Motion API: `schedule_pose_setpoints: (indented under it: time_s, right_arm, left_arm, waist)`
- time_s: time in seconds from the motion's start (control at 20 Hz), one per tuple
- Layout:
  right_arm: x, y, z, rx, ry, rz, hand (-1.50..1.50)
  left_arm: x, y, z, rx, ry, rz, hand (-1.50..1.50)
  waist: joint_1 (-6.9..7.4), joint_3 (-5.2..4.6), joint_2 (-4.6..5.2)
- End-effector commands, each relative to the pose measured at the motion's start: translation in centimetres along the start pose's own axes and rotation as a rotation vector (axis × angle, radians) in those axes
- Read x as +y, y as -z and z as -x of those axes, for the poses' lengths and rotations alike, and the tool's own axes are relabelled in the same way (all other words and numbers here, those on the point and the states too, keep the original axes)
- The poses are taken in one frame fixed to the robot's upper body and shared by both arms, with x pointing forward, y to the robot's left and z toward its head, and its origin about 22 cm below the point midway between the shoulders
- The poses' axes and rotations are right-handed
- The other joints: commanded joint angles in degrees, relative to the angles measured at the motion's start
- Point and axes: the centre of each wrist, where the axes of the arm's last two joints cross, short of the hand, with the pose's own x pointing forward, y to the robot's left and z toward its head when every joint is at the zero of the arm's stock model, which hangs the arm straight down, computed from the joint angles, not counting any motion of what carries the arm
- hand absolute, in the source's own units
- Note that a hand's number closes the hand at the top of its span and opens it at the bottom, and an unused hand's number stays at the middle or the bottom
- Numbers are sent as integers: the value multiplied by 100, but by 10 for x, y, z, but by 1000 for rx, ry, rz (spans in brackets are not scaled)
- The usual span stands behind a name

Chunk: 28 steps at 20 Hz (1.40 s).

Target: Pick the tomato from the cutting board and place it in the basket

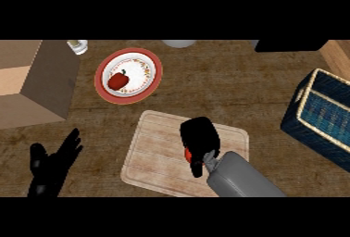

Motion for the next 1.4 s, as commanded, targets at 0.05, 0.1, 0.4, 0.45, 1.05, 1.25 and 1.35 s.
schedule_pose_setpoints:
  time_s: [0.05, 0.1, 0.4, 0.45, 1.05, 1.25, 1.35]
  right_arm:
    - [-15, 18, 56, 567, 258, 42, 150]
    - [-15, 19, 47, 631, 294, 68, 150]
    - [-84, 0, 30, 745, 527, 391, 150]
    - [-101, -6, 26, 717, 586, 470, 150]
    - [-221, -102, 41, 737, 871, 1134, 150]
    - [-234, -132, 67, 833, 796, 1160, 150]
    - [-256, -145, 73, 860, 820, 1214, 150]
  left_arm:
    - [6, -9, 22, 109, -7, -27, 0]
    - [4, -8, 23, 94, -18, -20, 0]
    - [-8, -9, 28, 93, -12, 2, 0]
    - [-8, -6, 24, 87, -7, 13, 0]
    - [-1, 3, 16, 84, 4, -7, 0]
    - [-13, -7, 22, 93, 6, -20, 0]
    - [-4, -3, 9, 98, -8, -5, 0]
  waist:
    - [-221, -66, 18]
    - [-119, -68, 30]
    - [31, -62, 6]
    - [69, -60, 12]
    - [4, -70, 1]
    - [-19, -62, -23]
    - [42, -63, -7]
